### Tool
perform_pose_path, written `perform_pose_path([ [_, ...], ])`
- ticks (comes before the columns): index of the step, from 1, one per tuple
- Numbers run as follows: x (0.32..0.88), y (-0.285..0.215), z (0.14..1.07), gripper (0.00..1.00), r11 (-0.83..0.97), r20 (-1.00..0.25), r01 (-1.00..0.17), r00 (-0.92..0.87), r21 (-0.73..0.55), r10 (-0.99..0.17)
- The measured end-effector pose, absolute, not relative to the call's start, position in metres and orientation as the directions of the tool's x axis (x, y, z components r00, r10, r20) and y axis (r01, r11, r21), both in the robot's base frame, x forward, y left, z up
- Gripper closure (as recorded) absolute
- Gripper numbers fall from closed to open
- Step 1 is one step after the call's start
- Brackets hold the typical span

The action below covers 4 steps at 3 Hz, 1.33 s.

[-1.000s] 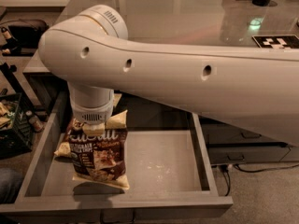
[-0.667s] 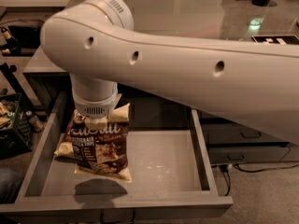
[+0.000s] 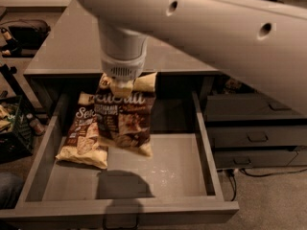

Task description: Pick brown chip bag from top drawer and place on counter

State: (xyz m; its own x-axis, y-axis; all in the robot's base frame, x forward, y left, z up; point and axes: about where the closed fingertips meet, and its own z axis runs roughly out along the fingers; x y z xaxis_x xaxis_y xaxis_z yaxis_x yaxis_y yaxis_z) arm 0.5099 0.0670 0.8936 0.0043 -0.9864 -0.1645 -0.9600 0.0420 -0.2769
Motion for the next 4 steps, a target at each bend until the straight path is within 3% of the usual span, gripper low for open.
perform_pose_path([
  [1,0.549,0.041,0.92,1.0,0.094,-0.173,-0.954,-0.046,-0.284,-0.984],
  [4,0.574,0.011,0.97,1.0,0.121,-0.218,-0.926,-0.043,-0.358,-0.975],
])
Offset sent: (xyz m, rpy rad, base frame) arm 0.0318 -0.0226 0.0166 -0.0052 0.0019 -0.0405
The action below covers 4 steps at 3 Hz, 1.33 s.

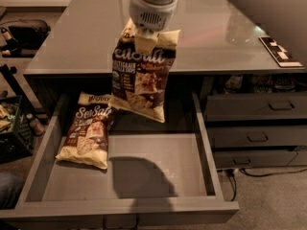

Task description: Pick brown chip bag from top drawer and place on counter

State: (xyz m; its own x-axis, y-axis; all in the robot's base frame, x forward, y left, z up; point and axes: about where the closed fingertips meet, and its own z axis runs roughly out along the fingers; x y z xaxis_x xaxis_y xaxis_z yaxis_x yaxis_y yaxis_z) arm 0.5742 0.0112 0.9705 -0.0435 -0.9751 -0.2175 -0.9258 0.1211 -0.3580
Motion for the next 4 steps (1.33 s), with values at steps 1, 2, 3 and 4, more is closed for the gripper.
perform_pose_path([
  [1,0.627,-0.022,1.017,1.0,0.145,-0.219,-0.909,-0.061,-0.391,-0.974],
  [2,0.633,-0.024,1.037,1.0,0.166,-0.252,-0.891,-0.061,-0.422,-0.966],
  [3,0.633,-0.024,1.037,1.0,0.166,-0.252,-0.891,-0.061,-0.422,-0.966],
  [4,0.647,-0.027,1.043,1.0,0.18,-0.281,-0.884,-0.058,-0.432,-0.958],
])
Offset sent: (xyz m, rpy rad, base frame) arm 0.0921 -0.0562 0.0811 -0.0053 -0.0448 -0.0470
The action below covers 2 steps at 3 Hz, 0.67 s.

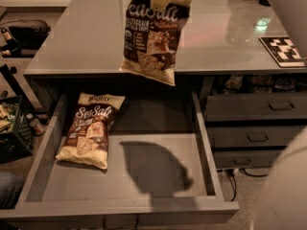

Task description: Pick brown chip bag from top drawer and place on counter

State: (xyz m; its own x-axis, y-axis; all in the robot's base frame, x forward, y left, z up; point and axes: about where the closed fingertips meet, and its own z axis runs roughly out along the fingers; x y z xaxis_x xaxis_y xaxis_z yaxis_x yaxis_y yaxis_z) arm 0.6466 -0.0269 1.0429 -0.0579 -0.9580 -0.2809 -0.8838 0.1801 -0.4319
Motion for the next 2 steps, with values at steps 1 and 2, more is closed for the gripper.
perform_pose_path([
  [1,0.675,-0.038,1.044,1.0,0.196,-0.299,-0.883,-0.067,-0.427,-0.952],
  [2,0.704,-0.049,1.043,1.0,0.212,-0.307,-0.88,-0.08,-0.424,-0.948],
])
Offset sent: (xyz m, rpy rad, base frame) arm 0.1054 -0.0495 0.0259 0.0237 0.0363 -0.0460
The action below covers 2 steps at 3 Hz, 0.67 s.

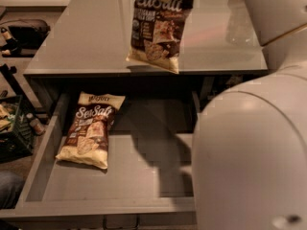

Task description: Pick brown chip bag from top drawer and place on counter

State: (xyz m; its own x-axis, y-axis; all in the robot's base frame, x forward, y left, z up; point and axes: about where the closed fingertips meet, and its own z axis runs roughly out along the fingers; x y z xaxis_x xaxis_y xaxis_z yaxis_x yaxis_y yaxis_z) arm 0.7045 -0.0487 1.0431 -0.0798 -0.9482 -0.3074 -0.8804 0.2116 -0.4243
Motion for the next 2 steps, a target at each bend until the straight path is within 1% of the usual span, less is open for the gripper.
perform_pose_path([
  [2,0.748,-0.05,1.016,1.0,0.219,-0.317,-0.885,-0.086,-0.41,-0.944],
])
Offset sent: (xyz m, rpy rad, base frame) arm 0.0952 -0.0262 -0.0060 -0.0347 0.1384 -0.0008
